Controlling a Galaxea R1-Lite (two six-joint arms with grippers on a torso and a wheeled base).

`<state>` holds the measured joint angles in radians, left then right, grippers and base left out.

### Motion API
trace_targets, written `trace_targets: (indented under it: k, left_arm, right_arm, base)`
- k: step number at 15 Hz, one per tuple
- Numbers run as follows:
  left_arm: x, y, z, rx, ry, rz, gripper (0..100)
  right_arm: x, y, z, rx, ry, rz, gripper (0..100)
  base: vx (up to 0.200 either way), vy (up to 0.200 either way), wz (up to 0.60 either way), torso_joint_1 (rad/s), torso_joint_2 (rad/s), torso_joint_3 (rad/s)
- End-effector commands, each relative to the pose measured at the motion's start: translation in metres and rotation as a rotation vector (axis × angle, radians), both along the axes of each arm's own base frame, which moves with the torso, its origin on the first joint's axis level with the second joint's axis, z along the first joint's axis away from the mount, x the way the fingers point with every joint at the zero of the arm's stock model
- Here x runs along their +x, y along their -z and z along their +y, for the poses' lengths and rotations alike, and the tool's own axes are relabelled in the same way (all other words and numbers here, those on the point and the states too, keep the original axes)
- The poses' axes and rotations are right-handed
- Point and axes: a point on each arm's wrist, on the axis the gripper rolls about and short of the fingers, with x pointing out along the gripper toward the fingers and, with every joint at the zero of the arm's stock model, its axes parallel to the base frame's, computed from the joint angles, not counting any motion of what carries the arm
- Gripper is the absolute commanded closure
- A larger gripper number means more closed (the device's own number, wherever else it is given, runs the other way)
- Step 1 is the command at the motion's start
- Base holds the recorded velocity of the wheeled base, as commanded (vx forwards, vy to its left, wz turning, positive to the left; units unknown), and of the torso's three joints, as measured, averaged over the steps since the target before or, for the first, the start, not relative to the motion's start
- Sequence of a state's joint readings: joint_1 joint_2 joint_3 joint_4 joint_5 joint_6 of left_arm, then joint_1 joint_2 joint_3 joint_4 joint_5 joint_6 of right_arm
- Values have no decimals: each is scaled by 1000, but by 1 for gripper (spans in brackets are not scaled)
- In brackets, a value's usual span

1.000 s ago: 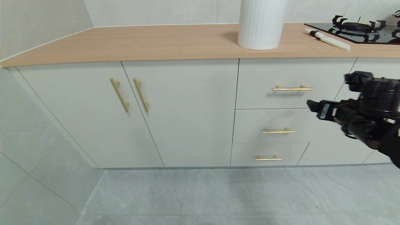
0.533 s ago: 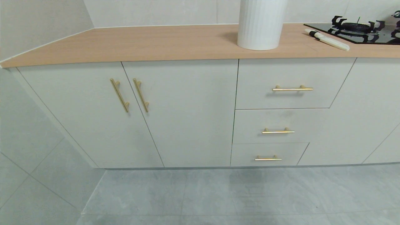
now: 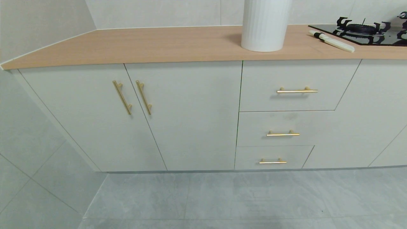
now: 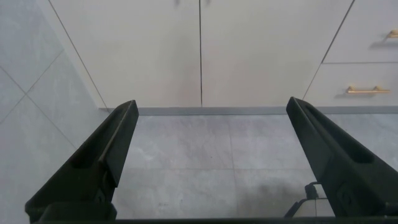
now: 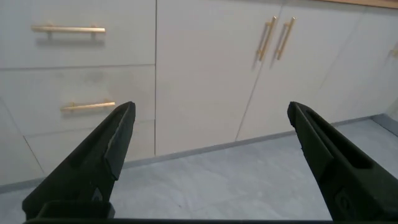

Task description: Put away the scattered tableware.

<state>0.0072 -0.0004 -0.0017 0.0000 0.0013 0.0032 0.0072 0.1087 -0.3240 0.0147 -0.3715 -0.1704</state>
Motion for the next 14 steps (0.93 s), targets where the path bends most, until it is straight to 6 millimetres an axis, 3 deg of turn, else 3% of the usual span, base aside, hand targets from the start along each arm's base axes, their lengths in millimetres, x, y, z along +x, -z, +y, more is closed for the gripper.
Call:
trace_targets:
  k: [1,4,6,14]
  left_arm:
    - [0,0,0,0,-1,1,0]
    - [0,0,0,0,-1,1,0]
    - [0,0,0,0,-1,1,0]
    - [0,0,0,0,-1,1,0]
  right_arm:
    - [-7,22,1,27,-21,-56,0]
    - [17,66,6,77,-231,52,0]
    - [22,82,7,84,-296,116,0]
    - [22,88,8,117,-351,169,0]
  base:
    - [0,0,0,0,0,0]
    - [0,0,0,0,0,0]
    - [0,0,0,0,0,0]
    - [0,0,0,0,0,0]
